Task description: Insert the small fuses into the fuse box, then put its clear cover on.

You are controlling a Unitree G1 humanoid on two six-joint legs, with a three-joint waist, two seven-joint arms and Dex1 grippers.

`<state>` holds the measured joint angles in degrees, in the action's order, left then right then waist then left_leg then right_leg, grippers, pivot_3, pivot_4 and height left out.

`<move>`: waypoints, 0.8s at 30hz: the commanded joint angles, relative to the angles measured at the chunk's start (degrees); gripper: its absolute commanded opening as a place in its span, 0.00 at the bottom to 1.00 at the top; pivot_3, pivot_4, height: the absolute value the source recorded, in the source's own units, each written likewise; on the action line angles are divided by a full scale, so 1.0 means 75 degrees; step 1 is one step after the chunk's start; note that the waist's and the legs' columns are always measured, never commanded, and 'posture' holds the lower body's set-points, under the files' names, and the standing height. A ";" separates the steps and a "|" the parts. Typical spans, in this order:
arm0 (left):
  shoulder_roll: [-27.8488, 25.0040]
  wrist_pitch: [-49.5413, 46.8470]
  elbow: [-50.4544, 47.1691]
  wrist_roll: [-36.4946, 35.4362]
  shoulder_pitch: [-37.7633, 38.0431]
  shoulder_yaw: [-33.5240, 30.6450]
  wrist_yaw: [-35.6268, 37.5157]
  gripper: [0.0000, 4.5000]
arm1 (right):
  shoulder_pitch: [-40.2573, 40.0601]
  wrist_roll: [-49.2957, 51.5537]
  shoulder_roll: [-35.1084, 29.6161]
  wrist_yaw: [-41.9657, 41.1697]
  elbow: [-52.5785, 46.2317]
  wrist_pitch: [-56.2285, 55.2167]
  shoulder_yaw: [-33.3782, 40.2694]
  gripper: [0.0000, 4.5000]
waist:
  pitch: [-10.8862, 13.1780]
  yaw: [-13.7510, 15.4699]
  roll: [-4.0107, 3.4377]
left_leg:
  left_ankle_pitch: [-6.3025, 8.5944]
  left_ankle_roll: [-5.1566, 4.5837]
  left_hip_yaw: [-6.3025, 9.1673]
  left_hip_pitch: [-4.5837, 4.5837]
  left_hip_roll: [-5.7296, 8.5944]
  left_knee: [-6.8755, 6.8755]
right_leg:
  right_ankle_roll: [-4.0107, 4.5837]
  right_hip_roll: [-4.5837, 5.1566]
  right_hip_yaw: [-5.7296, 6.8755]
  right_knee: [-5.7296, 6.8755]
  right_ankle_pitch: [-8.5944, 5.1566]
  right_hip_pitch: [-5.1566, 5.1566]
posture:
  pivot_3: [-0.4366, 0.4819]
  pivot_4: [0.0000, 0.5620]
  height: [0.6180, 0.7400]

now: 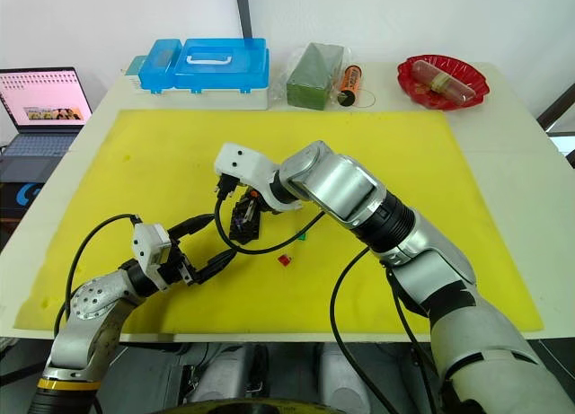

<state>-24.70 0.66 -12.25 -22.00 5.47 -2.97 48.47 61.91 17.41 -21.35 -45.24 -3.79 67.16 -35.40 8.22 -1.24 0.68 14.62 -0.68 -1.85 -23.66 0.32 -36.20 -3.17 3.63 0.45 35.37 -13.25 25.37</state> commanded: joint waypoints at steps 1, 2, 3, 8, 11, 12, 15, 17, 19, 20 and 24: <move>-0.0018 0.0227 -0.0022 -0.0038 0.0030 -0.0049 0.0050 1.00 | 0.0017 -0.0073 0.0036 -0.0043 -0.0242 -0.0042 0.0013 0.01 | 0.0000 -0.0005 0.0000 | 0.0000 0.0000 0.0000 0.0000 0.0000 0.0000 | 0.0000 0.0000 0.0000 0.0000 0.0000 0.0000 | 0.48 0.27 1.00; -0.0014 0.0257 0.0006 -0.0033 0.0042 -0.0042 0.0060 1.00 | -0.0017 -0.0091 0.0036 -0.0043 -0.0252 -0.0041 -0.0009 0.01 | 0.0000 -0.0002 0.0000 | 0.0000 0.0000 0.0000 0.0000 0.0000 0.0000 | 0.0000 0.0000 0.0000 0.0000 0.0000 0.0000 | 0.48 0.27 1.00; -0.0011 0.0279 0.0028 -0.0030 0.0049 -0.0037 0.0066 1.00 | -0.0043 -0.0104 0.0036 -0.0045 -0.0262 -0.0038 -0.0025 0.01 | 0.0000 0.0000 0.0000 | 0.0000 0.0000 0.0000 0.0000 0.0000 0.0001 | 0.0000 0.0000 0.0000 0.0000 0.0000 0.0000 | 0.48 0.27 1.00; -0.0034 0.0351 0.0061 -0.0053 0.0107 -0.0044 0.0101 1.00 | -0.0114 -0.0073 0.0022 -0.0076 -0.0397 0.0045 -0.0050 0.01 | 0.0000 0.0000 0.0000 | 0.0000 0.0000 -0.0001 0.0000 0.0000 -0.0001 | 0.0000 0.0000 0.0000 0.0000 0.0000 0.0000 | 0.48 0.27 1.00; -0.0053 0.0363 0.0087 -0.0068 0.0119 -0.0070 0.0133 1.00 | -0.0133 -0.0044 0.0016 -0.0102 -0.0469 0.0088 -0.0036 0.01 | 0.0000 -0.0003 0.0000 | 0.0000 0.0000 0.0000 0.0000 0.0000 0.0000 | 0.0000 0.0000 0.0000 0.0000 0.0000 0.0000 | 0.48 0.27 1.00; -0.0075 0.0356 0.0108 -0.0093 0.0108 -0.0099 0.0162 1.00 | -0.0146 -0.0031 0.0013 -0.0113 -0.0512 0.0108 -0.0035 0.01 | 0.0000 -0.0002 0.0000 | 0.0000 0.0000 0.0000 0.0000 0.0000 0.0000 | 0.0000 0.0000 0.0000 0.0001 0.0000 0.0000 | 0.48 0.27 1.00; -0.0125 0.0322 0.0178 -0.0145 0.0035 -0.0177 0.0229 1.00 | -0.0167 0.0006 -0.0003 -0.0143 -0.0622 0.0165 -0.0022 0.01 | 0.0000 -0.0001 0.0000 | 0.0000 0.0000 -0.0001 0.0000 0.0000 -0.0001 | -0.0001 0.0000 0.0000 0.0001 0.0000 0.0000 | 0.48 0.27 1.00; -0.0131 0.0315 0.0190 -0.0149 0.0019 -0.0187 0.0245 1.00 | -0.0171 0.0017 -0.0009 -0.0162 -0.0665 0.0192 -0.0011 0.01 | 0.0000 -0.0001 0.0000 | 0.0000 0.0000 0.0000 0.0000 0.0000 -0.0001 | 0.0000 0.0000 0.0000 0.0001 0.0000 0.0000 | 0.48 0.27 1.00; -0.0133 0.0302 0.0171 -0.0144 0.0016 -0.0172 0.0233 1.00 | -0.0181 0.0018 -0.0026 -0.0189 -0.0695 0.0201 -0.0013 0.01 | 0.0000 0.0000 0.0001 | 0.0000 0.0000 0.0000 0.0000 0.0000 -0.0001 | -0.0001 0.0000 0.0000 0.0001 0.0000 0.0000 | 0.48 0.27 1.00; -0.0132 0.0295 0.0160 -0.0141 0.0015 -0.0163 0.0225 1.00 | -0.0185 0.0014 -0.0031 -0.0198 -0.0703 0.0204 -0.0014 0.01 | 0.0000 0.0000 0.0000 | 0.0000 0.0000 -0.0001 0.0000 0.0000 -0.0001 | -0.0001 0.0000 0.0000 0.0001 0.0000 0.0000 | 0.48 0.27 1.00; -0.0100 0.0216 -0.0015 -0.0092 0.0051 -0.0081 0.0115 1.00 | -0.0215 0.0026 -0.0034 -0.0223 -0.0774 0.0257 -0.0006 0.01 | 0.0000 0.0001 0.0001 | 0.0000 0.0000 0.0000 0.0000 0.0000 -0.0001 | -0.0001 0.0000 0.0000 0.0001 0.0000 0.0000 | 0.48 0.27 1.00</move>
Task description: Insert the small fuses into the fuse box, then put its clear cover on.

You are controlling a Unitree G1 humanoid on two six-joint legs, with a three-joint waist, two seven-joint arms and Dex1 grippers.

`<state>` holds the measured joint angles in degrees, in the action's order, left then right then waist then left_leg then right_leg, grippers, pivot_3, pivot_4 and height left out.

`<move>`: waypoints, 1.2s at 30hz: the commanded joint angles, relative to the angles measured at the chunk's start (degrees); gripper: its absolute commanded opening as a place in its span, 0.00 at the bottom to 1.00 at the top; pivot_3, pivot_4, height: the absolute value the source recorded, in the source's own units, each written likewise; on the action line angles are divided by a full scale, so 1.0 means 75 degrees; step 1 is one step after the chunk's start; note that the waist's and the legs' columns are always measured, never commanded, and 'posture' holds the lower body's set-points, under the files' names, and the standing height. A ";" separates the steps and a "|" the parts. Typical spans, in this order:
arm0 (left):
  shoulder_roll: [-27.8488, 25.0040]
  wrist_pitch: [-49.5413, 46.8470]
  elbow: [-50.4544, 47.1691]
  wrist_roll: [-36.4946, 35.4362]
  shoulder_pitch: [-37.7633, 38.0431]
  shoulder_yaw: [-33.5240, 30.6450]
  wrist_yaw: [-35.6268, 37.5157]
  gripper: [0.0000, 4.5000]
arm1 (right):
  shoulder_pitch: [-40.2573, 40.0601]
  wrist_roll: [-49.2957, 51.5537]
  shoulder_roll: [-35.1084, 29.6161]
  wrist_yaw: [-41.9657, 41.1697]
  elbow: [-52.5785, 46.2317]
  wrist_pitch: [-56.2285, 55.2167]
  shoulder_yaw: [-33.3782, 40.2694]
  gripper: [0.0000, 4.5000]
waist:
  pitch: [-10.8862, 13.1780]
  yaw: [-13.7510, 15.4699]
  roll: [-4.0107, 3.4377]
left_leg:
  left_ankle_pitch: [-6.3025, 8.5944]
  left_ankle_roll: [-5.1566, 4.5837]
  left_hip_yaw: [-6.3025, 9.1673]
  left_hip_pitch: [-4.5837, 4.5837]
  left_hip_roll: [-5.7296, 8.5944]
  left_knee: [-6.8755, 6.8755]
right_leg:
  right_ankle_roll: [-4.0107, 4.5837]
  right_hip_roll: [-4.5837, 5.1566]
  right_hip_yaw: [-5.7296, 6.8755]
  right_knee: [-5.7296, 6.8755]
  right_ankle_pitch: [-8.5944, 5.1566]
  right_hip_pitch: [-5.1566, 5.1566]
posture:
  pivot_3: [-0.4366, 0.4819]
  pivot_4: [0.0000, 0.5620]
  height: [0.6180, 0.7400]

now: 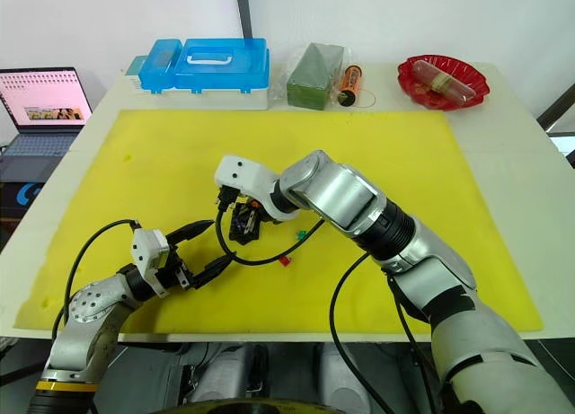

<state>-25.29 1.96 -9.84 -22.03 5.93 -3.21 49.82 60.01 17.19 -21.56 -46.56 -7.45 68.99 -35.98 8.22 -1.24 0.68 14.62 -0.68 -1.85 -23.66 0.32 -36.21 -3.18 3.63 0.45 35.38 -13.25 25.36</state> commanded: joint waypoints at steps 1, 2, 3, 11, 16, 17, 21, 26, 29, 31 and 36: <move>-0.0016 0.0028 -0.0372 -0.0081 0.0000 -0.0033 -0.0087 1.00 | 0.0033 0.0049 -0.0003 -0.0046 -0.0297 0.0015 0.0077 0.01 | 0.0000 0.0000 0.0000 | 0.0000 0.0000 0.0000 0.0000 0.0000 0.0000 | 0.0000 0.0000 0.0000 0.0000 0.0000 0.0000 | 0.48 0.27 1.00; -0.0013 0.0014 -0.0407 -0.0073 0.0010 -0.0017 -0.0106 1.00 | 0.0029 0.0041 0.0002 -0.0044 -0.0301 0.0012 0.0085 0.01 | 0.0000 0.0000 0.0000 | 0.0000 0.0000 0.0000 0.0000 0.0000 0.0000 | 0.0000 0.0000 0.0000 0.0000 0.0000 0.0000 | 0.48 0.27 1.00; -0.0010 -0.0003 -0.0439 -0.0068 0.0018 -0.0004 -0.0124 1.00 | 0.0029 0.0031 0.0004 -0.0044 -0.0293 0.0006 0.0091 0.01 | 0.0000 0.0000 0.0000 | 0.0000 0.0000 0.0000 0.0000 0.0000 0.0000 | 0.0000 0.0000 0.0000 0.0000 0.0000 0.0000 | 0.48 0.27 1.00; -0.0048 -0.0131 -0.0647 -0.0085 0.0045 0.0022 -0.0234 1.00 | 0.0039 0.0271 0.0108 -0.0185 -0.0321 -0.0204 0.0632 0.01 | 0.0000 0.0001 0.0000 | 0.0000 0.0000 0.0000 0.0000 0.0000 -0.0001 | -0.0001 0.0000 0.0000 0.0001 0.0000 0.0000 | 0.48 0.27 1.00; -0.0067 -0.0237 -0.0744 -0.0100 0.0037 -0.0002 -0.0262 1.00 | 0.0102 0.0328 -0.0037 -0.0340 -0.0187 -0.0343 0.0732 0.14 | 0.0000 0.0003 0.0001 | 0.0000 0.0000 0.0000 0.0000 0.0001 -0.0001 | -0.0001 0.0000 0.0001 0.0002 0.0001 -0.0002 | 0.48 0.27 1.00; -0.0068 -0.0255 -0.0764 -0.0103 0.0035 -0.0002 -0.0269 1.00 | 0.0110 0.0294 -0.0051 -0.0334 -0.0178 -0.0375 0.0716 0.22 | 0.0000 0.0002 0.0001 | 0.0000 0.0000 0.0000 0.0000 0.0000 -0.0002 | -0.0001 0.0000 0.0000 0.0002 0.0001 -0.0001 | 0.48 0.27 1.00; -0.0061 -0.0374 -0.0877 -0.0107 0.0002 0.0017 -0.0331 1.00 | 0.0122 0.0249 -0.0106 -0.0391 -0.0134 -0.0390 0.0591 0.35 | 0.0000 0.0003 0.0001 | 0.0000 0.0000 0.0000 0.0000 0.0001 -0.0002 | -0.0001 0.0000 0.0001 0.0002 0.0001 -0.0001 | 0.48 0.27 1.00; -0.0074 -0.0495 -0.0992 -0.0111 0.0002 0.0016 -0.0366 1.00 | 0.0087 0.0192 -0.0083 -0.0384 0.0034 -0.0371 0.0492 0.35 | 0.0000 0.0001 0.0001 | 0.0000 0.0000 0.0000 0.0000 0.0001 -0.0002 | -0.0002 0.0000 0.0000 0.0004 0.0001 -0.0001 | 0.48 0.27 1.00; -0.0087 -0.0523 -0.1039 -0.0112 0.0036 -0.0007 -0.0361 1.00 | 0.0051 0.0165 -0.0067 -0.0377 0.0101 -0.0350 0.0455 0.35 | 0.0000 0.0003 0.0001 | -0.0001 0.0000 0.0000 0.0000 0.0001 -0.0002 | -0.0001 0.0000 0.0001 0.0004 0.0001 -0.0001 | 0.48 0.27 1.00; -0.0102 -0.0535 -0.1041 -0.0118 0.0030 -0.0027 -0.0363 1.00 | 0.0044 0.0155 -0.0057 -0.0385 0.0140 -0.0354 0.0445 0.35 | 0.0000 0.0003 0.0001 | -0.0001 0.0000 0.0000 0.0000 0.0001 -0.0002 | -0.0002 0.0000 0.0000 0.0004 0.0001 -0.0001 | 0.48 0.27 1.00; -0.0115 -0.0479 -0.0960 -0.0131 0.0040 -0.0070 -0.0324 1.00 | 0.0036 0.0069 -0.0003 -0.0366 0.0332 -0.0402 0.0388 0.35 | 0.0000 0.0003 0.0001 | -0.0001 0.0000 0.0000 0.0000 0.0001 -0.0003 | -0.0002 0.0000 0.0001 0.0005 0.0001 -0.0001 | 0.48 0.27 1.00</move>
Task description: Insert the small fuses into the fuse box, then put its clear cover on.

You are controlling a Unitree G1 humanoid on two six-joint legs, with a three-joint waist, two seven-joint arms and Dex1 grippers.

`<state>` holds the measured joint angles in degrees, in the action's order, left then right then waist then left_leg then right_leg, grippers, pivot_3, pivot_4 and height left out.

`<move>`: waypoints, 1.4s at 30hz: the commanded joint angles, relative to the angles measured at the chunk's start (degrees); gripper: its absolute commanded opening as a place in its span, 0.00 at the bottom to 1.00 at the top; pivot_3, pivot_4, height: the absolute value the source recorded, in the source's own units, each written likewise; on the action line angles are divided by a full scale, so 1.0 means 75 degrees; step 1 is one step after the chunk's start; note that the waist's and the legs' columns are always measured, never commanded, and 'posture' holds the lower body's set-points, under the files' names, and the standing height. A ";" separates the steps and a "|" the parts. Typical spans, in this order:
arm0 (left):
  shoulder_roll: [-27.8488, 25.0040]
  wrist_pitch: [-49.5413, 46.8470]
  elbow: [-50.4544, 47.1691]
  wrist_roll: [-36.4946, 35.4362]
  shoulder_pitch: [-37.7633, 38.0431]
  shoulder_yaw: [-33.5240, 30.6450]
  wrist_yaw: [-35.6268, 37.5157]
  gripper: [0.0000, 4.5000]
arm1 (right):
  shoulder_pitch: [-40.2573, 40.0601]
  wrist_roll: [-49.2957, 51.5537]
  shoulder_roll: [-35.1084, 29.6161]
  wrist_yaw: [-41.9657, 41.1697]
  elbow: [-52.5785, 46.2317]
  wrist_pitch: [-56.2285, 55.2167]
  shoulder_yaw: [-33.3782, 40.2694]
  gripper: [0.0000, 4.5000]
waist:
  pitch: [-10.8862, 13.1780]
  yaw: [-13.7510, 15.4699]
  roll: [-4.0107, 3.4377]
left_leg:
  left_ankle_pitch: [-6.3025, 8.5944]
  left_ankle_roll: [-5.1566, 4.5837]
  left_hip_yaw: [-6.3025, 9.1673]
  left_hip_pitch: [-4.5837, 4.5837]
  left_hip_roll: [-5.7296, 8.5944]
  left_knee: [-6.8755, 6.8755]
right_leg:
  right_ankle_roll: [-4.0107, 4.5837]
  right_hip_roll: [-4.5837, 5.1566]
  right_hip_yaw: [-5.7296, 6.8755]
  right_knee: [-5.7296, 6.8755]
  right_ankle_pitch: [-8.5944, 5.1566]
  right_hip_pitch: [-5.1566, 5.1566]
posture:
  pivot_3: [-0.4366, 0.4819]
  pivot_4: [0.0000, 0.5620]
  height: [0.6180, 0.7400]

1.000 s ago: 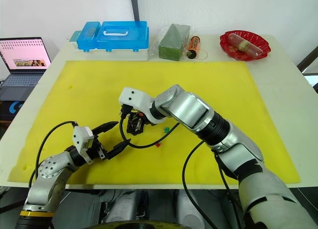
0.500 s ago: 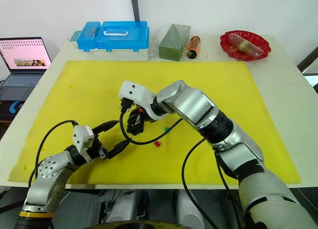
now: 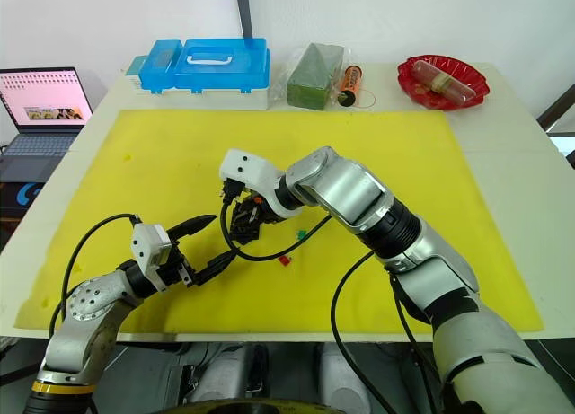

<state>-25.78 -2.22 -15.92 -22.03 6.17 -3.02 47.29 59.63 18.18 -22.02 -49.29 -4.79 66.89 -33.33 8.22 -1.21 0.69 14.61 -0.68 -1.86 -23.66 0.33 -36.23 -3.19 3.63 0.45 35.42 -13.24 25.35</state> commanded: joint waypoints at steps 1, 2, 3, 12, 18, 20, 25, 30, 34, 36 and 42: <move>-0.0045 0.0094 -0.0149 -0.0127 0.0030 -0.0092 0.0019 1.00 | 0.0083 -0.0064 0.0052 -0.0008 -0.0022 -0.0117 0.0032 0.35 | 0.0000 -0.0001 0.0000 | 0.0000 0.0000 0.0000 0.0000 0.0000 0.0000 | 0.0000 0.0000 0.0000 0.0000 0.0000 0.0000 | 0.48 0.27 1.00; -0.0037 0.0116 -0.0137 -0.0122 0.0049 -0.0087 0.0026 1.00 | 0.0083 -0.0063 0.0043 -0.0020 -0.0014 -0.0103 0.0021 0.35 | 0.0000 -0.0002 0.0000 | 0.0000 0.0000 0.0000 0.0000 0.0000 0.0001 | 0.0000 0.0000 0.0000 0.0000 0.0000 0.0000 | 0.48 0.27 1.00; -0.0028 0.0137 -0.0119 -0.0117 0.0059 -0.0084 0.0033 1.00 | 0.0081 -0.0065 0.0034 -0.0032 -0.0003 -0.0098 0.0007 0.35 | 0.0000 -0.0003 0.0000 | 0.0000 0.0000 0.0000 0.0000 0.0000 0.0001 | 0.0000 0.0000 0.0000 0.0000 0.0000 0.0000 | 0.48 0.27 1.00; 0.0020 0.0238 -0.0051 -0.0052 0.0100 -0.0041 -0.0007 1.00 | 0.0029 -0.0096 0.0061 -0.0044 0.0077 -0.0167 -0.0085 0.35 | 0.0000 0.0000 0.0000 | 0.0000 0.0000 0.0000 0.0000 0.0000 0.0000 | 0.0000 0.0000 0.0000 0.0000 0.0000 0.0000 | 0.48 0.27 1.00; 0.0007 0.0187 -0.0161 -0.0065 0.0155 -0.0039 -0.0045 1.00 | 0.0030 -0.0114 0.0052 -0.0076 0.0089 -0.0180 -0.0126 0.35 | 0.0000 0.0000 0.0000 | 0.0000 0.0000 -0.0001 0.0000 0.0000 0.0000 | 0.0000 0.0000 0.0000 0.0002 0.0000 0.0001 | 0.48 0.27 1.00; 0.0002 0.0146 -0.0225 -0.0069 0.0163 -0.0027 -0.0067 1.00 | 0.0024 -0.0123 0.0049 -0.0083 0.0098 -0.0204 -0.0138 0.35 | 0.0000 0.0000 0.0000 | 0.0000 0.0000 -0.0001 0.0000 0.0000 0.0000 | 0.0000 0.0000 0.0000 0.0002 0.0000 0.0000 | 0.48 0.27 1.00; -0.0009 0.0027 -0.0353 -0.0062 0.0132 0.0010 -0.0135 1.00 | -0.0017 -0.0106 0.0055 -0.0074 0.0064 -0.0213 -0.0106 0.22 | 0.0000 0.0001 0.0000 | 0.0000 0.0000 -0.0001 0.0000 0.0000 -0.0001 | 0.0000 0.0000 0.0000 0.0003 0.0000 0.0000 | 0.48 0.27 1.00; -0.0036 -0.0056 -0.0404 -0.0084 0.0096 0.0039 -0.0176 1.00 | -0.0039 -0.0120 0.0038 -0.0072 0.0026 -0.0225 -0.0088 0.00 | -0.0001 0.0001 0.0001 | 0.0000 0.0000 -0.0001 0.0005 0.0000 -0.0001 | -0.0001 0.0000 0.0001 0.0005 0.0000 -0.0004 | 0.48 0.27 1.00; -0.0029 -0.0075 -0.0382 -0.0082 0.0077 0.0036 -0.0158 1.00 | -0.0047 -0.0126 0.0008 -0.0085 -0.0003 -0.0231 -0.0087 0.00 | -0.0001 0.0002 0.0001 | 0.0000 0.0000 -0.0001 0.0006 0.0000 -0.0001 | -0.0001 0.0000 0.0001 0.0007 0.0000 -0.0004 | 0.48 0.27 1.00; -0.0030 0.0007 -0.0272 -0.0077 0.0098 0.0008 -0.0092 1.00 | -0.0036 -0.0118 -0.0020 -0.0101 -0.0069 -0.0232 -0.0083 0.00 | -0.0001 0.0002 0.0001 | 0.0000 0.0000 -0.0001 0.0006 0.0001 -0.0002 | -0.0001 0.0000 0.0000 0.0007 0.0000 -0.0004 | 0.48 0.27 1.00; -0.0018 0.0110 -0.0153 -0.0058 0.0132 -0.0009 -0.0022 1.00 | 0.0009 -0.0183 -0.0154 -0.0253 -0.0292 -0.0471 -0.0202 0.00 | -0.0001 0.0003 0.0001 | 0.0000 0.0000 -0.0002 0.0006 0.0001 -0.0002 | 0.0000 0.0000 0.0001 0.0006 0.0000 -0.0004 | 0.48 0.27 1.00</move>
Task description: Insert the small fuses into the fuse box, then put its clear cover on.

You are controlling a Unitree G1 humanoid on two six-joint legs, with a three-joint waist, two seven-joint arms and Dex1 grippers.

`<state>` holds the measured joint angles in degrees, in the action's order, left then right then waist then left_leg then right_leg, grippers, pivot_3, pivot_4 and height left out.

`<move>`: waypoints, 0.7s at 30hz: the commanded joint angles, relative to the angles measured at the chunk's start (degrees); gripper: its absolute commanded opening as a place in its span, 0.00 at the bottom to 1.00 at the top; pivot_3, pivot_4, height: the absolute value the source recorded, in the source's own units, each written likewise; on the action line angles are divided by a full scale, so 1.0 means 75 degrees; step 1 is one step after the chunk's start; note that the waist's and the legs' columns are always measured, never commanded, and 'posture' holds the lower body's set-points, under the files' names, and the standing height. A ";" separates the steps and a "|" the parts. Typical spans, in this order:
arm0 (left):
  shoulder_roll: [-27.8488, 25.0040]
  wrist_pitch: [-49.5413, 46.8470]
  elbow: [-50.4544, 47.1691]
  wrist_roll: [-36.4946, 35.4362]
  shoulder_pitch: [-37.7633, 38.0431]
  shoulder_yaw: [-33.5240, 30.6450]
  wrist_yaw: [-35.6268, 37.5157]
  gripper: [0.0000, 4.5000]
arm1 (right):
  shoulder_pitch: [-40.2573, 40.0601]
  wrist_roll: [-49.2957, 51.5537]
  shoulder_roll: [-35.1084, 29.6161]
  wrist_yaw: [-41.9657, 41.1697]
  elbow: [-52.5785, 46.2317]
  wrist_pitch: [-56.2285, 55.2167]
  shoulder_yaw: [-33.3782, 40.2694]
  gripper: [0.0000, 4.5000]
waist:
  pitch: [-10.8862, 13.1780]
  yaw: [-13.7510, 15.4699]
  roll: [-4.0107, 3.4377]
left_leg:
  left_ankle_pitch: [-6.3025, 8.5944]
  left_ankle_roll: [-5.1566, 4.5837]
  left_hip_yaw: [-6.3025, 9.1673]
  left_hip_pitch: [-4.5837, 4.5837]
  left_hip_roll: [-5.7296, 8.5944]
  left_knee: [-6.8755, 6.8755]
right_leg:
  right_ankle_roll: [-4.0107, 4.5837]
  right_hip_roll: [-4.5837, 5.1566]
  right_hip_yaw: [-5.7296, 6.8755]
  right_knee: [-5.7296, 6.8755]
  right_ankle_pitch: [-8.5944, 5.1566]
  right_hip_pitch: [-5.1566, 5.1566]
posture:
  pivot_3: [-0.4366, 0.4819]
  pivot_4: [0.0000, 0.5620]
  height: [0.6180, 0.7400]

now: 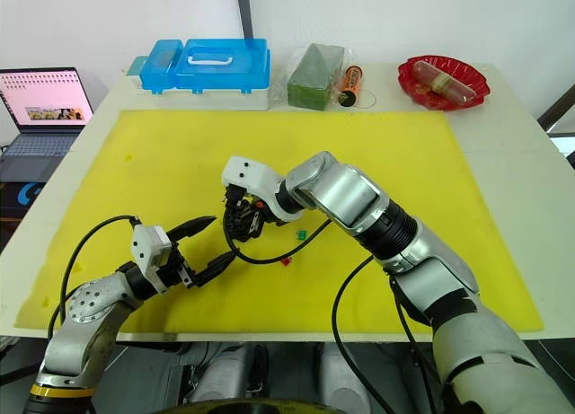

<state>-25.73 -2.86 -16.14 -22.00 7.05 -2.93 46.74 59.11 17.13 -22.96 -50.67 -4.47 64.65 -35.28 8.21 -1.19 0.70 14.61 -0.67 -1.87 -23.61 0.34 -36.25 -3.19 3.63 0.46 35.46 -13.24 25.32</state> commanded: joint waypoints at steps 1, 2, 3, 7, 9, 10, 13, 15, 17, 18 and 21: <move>-0.0020 0.0204 -0.0110 -0.0051 0.0015 -0.0018 0.0056 1.00 | 0.0093 -0.0081 -0.0047 -0.0083 -0.0356 -0.0220 0.0029 0.00 | 0.0000 0.0000 0.0000 | 0.0000 0.0000 0.0000 0.0000 0.0000 0.0000 | 0.0000 0.0000 0.0000 0.0000 0.0000 0.0000 | 0.48 0.27 1.00; -0.0018 0.0209 -0.0103 -0.0045 0.0018 -0.0018 0.0062 1.00 | 0.0128 -0.0167 -0.0093 -0.0104 -0.0383 -0.0325 -0.0048 0.00 | 0.0000 0.0000 0.0000 | 0.0000 0.0000 0.0000 0.0000 0.0000 0.0000 | 0.0000 0.0000 0.0000 0.0000 0.0000 0.0000 | 0.48 0.27 1.00; -0.0015 0.0213 -0.0098 -0.0038 0.0020 -0.0019 0.0069 1.00 | 0.0167 -0.0270 -0.0147 -0.0121 -0.0409 -0.0442 -0.0140 0.00 | 0.0000 0.0000 0.0000 | 0.0000 0.0000 0.0000 0.0000 0.0000 0.0000 | 0.0000 0.0000 0.0000 0.0000 0.0000 0.0000 | 0.48 0.27 1.00; -0.0016 0.0219 -0.0089 -0.0039 0.0018 -0.0018 0.0084 1.00 | 0.0248 -0.0482 -0.0248 -0.0253 -0.0436 -0.0724 -0.0284 0.00 | 0.0000 0.0001 0.0000 | 0.0000 0.0000 0.0000 0.0000 0.0000 -0.0001 | 0.0000 0.0000 0.0000 0.0000 0.0000 0.0000 | 0.48 0.27 1.00; -0.0021 0.0227 -0.0079 -0.0041 0.0013 -0.0018 0.0083 1.00 | 0.0311 -0.0600 -0.0307 -0.0361 -0.0434 -0.0891 -0.0340 0.00 | 0.0000 0.0001 0.0000 | 0.0000 0.0000 0.0000 0.0000 0.0000 -0.0001 | 0.0000 0.0000 0.0000 0.0001 0.0000 0.0000 | 0.48 0.27 1.00; -0.0022 0.0227 -0.0076 -0.0042 0.0012 -0.0017 0.0082 1.00 | 0.0332 -0.0658 -0.0327 -0.0408 -0.0431 -0.0961 -0.0362 0.00 | 0.0000 0.0002 0.0000 | 0.0000 0.0000 -0.0001 0.0000 0.0000 -0.0001 | 0.0000 0.0000 0.0000 0.0000 0.0000 0.0000 | 0.48 0.27 1.00; -0.0045 0.0244 -0.0006 -0.0065 -0.0031 -0.0054 0.0116 1.00 | 0.0375 -0.0820 -0.0384 -0.0569 -0.0435 -0.1184 -0.0446 0.00 | 0.0000 0.0004 0.0000 | 0.0000 0.0000 -0.0001 0.0000 0.0000 -0.0002 | 0.0000 0.0000 0.0000 0.0000 0.0000 -0.0001 | 0.48 0.27 1.00; -0.0064 0.0258 0.0053 -0.0099 -0.0050 -0.0099 0.0155 1.00 | 0.0397 -0.0943 -0.0414 -0.0669 -0.0464 -0.1330 -0.0512 0.00 | 0.0000 0.0004 0.0000 | 0.0000 0.0000 -0.0001 0.0000 0.0000 -0.0002 | 0.0000 0.0000 0.0000 0.0001 0.0000 0.0000 | 0.48 0.27 1.00; -0.0076 0.0281 0.0088 -0.0119 -0.0044 -0.0127 0.0186 1.00 | 0.0412 -0.1055 -0.0441 -0.0758 -0.0503 -0.1463 -0.0583 0.00 | 0.0000 0.0004 0.0000 | 0.0000 0.0000 -0.0001 0.0000 0.0000 -0.0002 | 0.0000 0.0000 0.0000 0.0001 0.0000 0.0000 | 0.48 0.27 1.00; -0.0080 0.0294 0.0111 -0.0125 -0.0042 -0.0139 0.0202 1.00 | 0.0417 -0.1116 -0.0453 -0.0810 -0.0512 -0.1537 -0.0618 0.00 | 0.0000 0.0004 0.0000 | 0.0000 0.0000 -0.0001 0.0000 0.0000 -0.0002 | 0.0000 0.0000 0.0000 0.0001 0.0000 0.0000 | 0.48 0.27 1.00; -0.0070 0.0328 0.0142 -0.0114 -0.0029 -0.0146 0.0220 1.00 | 0.0434 -0.1294 -0.0468 -0.0942 -0.0481 -0.1738 -0.0673 0.00 | 0.0000 0.0004 0.0000 | 0.0000 0.0000 -0.0001 0.0000 0.0000 -0.0002 | 0.0000 0.0000 0.0001 0.0001 0.0000 0.0000 | 0.48 0.27 1.00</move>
<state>-25.91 -1.73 -14.30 -22.01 6.96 -3.09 48.27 60.62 8.41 -26.16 -57.07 -6.39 52.93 -40.45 8.21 -1.16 0.70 14.61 -0.67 -1.88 -23.61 0.34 -36.26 -3.20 3.63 0.46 35.47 -13.24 25.32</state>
